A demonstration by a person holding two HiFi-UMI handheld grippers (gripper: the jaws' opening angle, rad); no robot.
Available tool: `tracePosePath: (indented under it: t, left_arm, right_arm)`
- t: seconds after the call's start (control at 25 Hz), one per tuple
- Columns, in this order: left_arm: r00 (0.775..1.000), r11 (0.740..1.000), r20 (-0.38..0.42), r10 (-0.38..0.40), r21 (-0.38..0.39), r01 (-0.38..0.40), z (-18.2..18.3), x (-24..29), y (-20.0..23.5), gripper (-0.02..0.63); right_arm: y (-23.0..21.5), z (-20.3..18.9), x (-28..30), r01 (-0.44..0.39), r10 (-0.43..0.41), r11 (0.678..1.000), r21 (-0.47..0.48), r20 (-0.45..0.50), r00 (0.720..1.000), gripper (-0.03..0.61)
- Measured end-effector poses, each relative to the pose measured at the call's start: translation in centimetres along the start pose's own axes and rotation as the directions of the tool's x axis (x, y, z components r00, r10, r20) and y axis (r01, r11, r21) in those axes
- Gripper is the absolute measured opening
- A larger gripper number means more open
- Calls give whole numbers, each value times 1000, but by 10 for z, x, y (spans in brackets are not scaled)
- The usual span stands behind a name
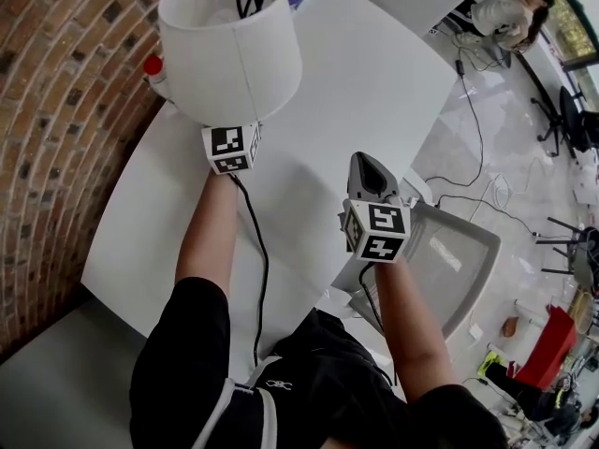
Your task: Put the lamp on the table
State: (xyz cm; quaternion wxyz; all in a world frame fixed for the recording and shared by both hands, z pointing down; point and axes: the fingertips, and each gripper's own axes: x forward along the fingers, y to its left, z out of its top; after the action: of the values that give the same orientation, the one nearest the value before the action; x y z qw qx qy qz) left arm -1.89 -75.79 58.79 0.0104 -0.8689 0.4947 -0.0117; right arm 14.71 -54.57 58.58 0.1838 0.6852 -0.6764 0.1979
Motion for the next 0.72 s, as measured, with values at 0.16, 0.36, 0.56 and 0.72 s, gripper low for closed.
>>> tracePosePath:
  t: [0.16,0.36,0.56,0.72]
  left_arm:
    - [1000,1000,5,1,23,-1,3,-7,-4,127]
    - [1000,1000,22,19,20,-20,0,-9,-3,127]
    - [999,998,31,37,41,-38,0,-15,-3,130]
    - [998,997,4,64,45,-64,-4,-18,-2,127]
  right_arm:
    - [-5,-5,-7,1,-1,1000,11,0,1000,-1]
    - [-9,-16,-8,1,-1,999,43,-8,1000,-1]
    - [-10,-24,-12,0,0,998,56,-15,1000,-2]
    - [-15,-25,-18,3,-2,998,63,-13,1000,-2]
